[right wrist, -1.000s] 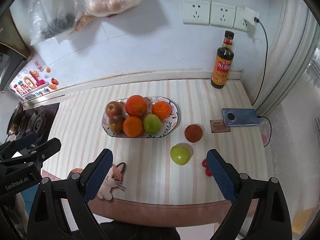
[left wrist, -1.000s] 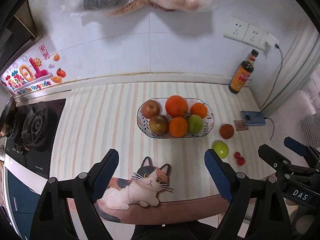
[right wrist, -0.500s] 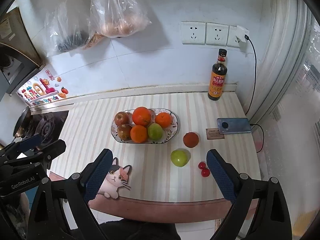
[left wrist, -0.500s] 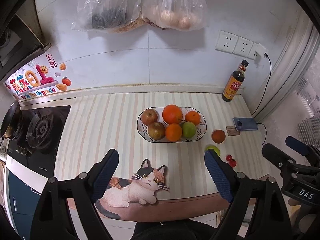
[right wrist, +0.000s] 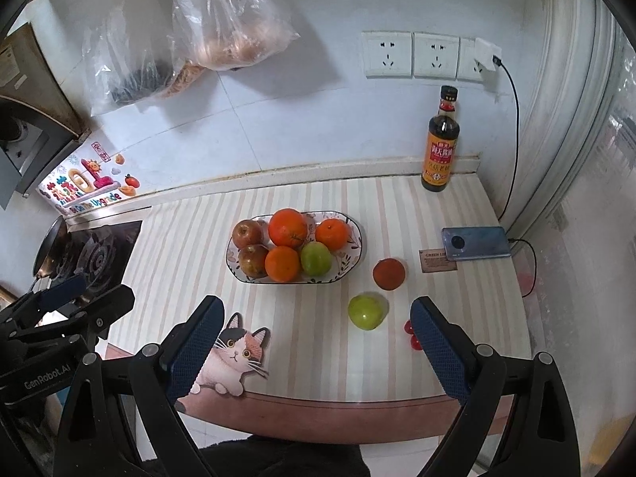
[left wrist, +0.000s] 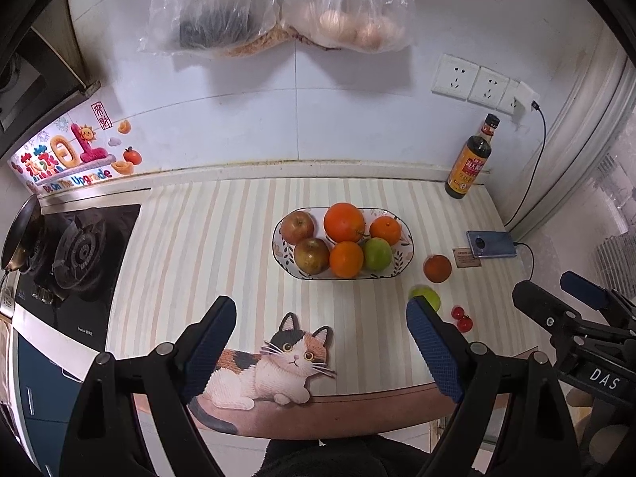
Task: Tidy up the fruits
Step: 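Lift both open tools away from the plate, then grasp the green apple with the left tool while the right tool grasps the small orange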
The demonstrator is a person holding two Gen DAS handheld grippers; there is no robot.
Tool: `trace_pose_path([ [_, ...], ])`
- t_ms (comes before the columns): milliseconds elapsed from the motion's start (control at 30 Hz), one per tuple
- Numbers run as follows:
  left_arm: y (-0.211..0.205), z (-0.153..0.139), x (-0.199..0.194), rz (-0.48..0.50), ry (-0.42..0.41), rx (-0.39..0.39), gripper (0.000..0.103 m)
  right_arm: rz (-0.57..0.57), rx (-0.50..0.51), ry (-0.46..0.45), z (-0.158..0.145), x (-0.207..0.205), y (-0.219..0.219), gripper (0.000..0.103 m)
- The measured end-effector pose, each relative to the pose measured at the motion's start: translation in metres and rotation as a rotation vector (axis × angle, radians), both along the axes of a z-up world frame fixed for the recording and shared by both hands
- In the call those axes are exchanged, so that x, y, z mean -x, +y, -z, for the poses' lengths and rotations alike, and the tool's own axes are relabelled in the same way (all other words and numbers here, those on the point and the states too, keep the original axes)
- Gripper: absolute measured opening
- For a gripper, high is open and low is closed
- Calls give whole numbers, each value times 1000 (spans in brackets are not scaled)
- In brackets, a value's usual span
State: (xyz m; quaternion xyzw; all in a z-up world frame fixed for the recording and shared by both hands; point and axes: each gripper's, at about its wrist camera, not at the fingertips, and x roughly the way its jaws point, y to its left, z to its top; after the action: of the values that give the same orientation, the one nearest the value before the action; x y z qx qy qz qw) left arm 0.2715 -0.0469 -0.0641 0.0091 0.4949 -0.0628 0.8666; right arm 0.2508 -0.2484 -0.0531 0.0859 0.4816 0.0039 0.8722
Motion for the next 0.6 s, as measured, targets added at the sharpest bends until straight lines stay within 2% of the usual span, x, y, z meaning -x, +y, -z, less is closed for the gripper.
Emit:
trace_pose_path([
  [100, -2, 11, -9, 1, 25, -7, 88, 19, -22, 21, 12, -8, -9, 98],
  [200, -8, 28, -22, 5, 59, -16, 99, 54, -34, 41, 29, -17, -23, 101],
  [267, -14, 39, -31, 8, 66, -28, 99, 81, -30, 59, 42, -22, -33, 101],
  [433, -38, 79, -55, 34, 140, -55, 99, 150, -40, 128, 98, -38, -73, 101],
  [600, -76, 121, -76, 94, 225, -74, 99, 272, -243, 235, 171, -48, -130, 100],
])
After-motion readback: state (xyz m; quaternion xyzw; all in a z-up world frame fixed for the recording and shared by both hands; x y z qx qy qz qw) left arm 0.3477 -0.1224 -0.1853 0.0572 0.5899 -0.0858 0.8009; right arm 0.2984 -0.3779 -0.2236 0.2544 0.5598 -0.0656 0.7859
